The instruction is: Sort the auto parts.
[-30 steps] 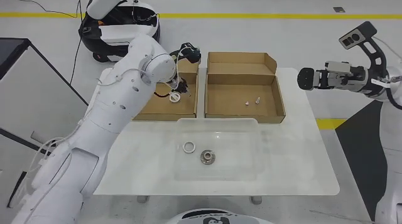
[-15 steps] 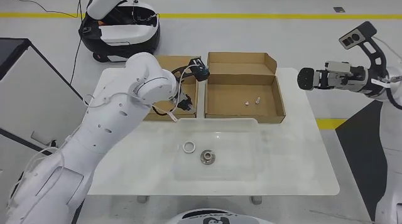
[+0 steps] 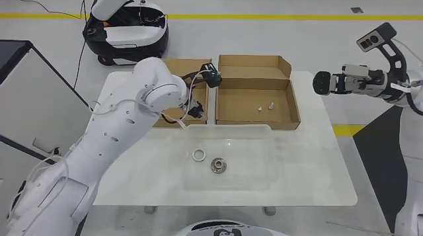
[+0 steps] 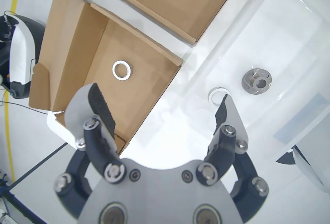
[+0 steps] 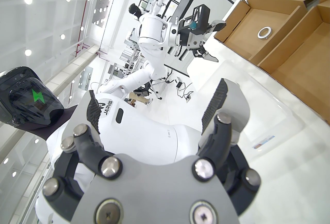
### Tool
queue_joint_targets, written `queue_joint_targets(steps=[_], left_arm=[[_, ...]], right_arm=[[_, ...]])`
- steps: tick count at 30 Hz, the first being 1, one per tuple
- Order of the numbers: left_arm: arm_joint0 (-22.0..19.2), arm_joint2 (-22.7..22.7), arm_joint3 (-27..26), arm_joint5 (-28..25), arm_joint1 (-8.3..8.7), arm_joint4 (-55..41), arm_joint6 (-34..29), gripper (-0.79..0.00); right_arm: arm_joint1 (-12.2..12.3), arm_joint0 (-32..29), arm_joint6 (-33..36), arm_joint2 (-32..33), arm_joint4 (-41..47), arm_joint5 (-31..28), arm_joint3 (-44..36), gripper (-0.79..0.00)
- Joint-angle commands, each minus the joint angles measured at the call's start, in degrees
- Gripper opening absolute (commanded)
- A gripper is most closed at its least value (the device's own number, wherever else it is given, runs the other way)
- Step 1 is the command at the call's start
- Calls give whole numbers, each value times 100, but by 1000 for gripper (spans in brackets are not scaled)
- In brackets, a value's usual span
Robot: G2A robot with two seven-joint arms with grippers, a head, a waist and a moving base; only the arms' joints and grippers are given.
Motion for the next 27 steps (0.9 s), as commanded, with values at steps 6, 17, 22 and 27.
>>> queue_joint_targets(steps=[6,17,22,27], left_arm=[[-289,856,-157,247,40,-740,-123,0],[-1468,2497,-360,964,165,-1831,-123,0],[-1787,3045,-438,1131,204,-2105,-123,0],[-1832,3323,-466,1170,191,-2143,-123,0]], right_arm=[[0,0,0,0,0,0,0,0],[0,0,0,0,0,0,0,0],[0,0,0,0,0,0,0,0],[0,0,0,0,0,0,0,0]])
